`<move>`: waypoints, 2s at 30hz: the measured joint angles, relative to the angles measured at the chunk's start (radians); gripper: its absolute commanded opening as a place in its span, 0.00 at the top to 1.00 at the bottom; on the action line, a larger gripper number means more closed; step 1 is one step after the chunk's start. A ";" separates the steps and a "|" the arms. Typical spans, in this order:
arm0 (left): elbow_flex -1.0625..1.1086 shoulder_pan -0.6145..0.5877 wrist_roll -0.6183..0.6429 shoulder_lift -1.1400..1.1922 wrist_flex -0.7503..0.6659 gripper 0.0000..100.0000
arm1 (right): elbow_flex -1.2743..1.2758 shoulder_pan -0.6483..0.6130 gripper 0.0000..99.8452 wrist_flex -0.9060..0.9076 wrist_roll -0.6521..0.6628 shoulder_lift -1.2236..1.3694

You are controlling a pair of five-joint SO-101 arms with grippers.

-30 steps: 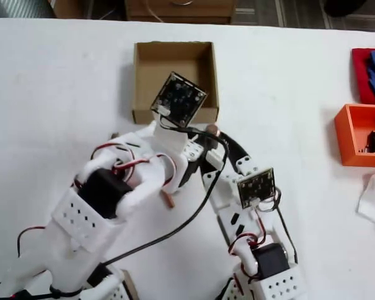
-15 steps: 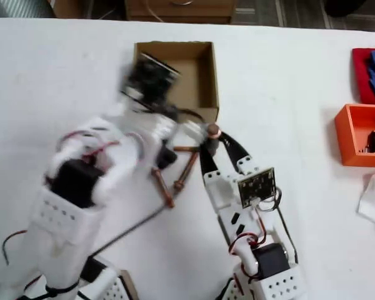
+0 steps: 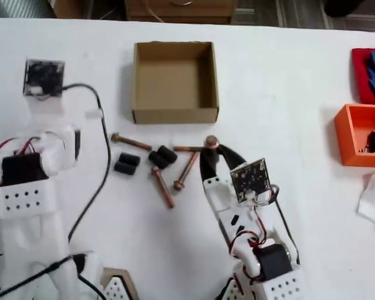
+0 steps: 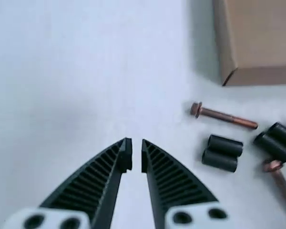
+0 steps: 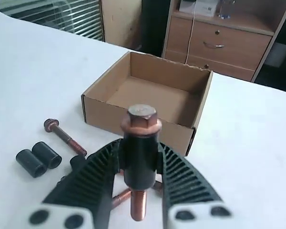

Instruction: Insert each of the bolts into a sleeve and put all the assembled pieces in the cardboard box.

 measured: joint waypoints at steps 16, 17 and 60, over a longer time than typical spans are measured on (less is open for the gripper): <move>0.450 -0.189 -0.054 0.000 -0.275 0.94 | -0.362 0.000 0.98 0.063 0.086 0.258; 0.463 -0.189 -0.054 0.000 -0.275 0.94 | -0.411 0.002 0.98 0.063 0.086 0.319; 0.667 -0.195 -0.054 0.000 -0.482 0.94 | -2.891 0.107 0.98 0.692 -0.192 2.911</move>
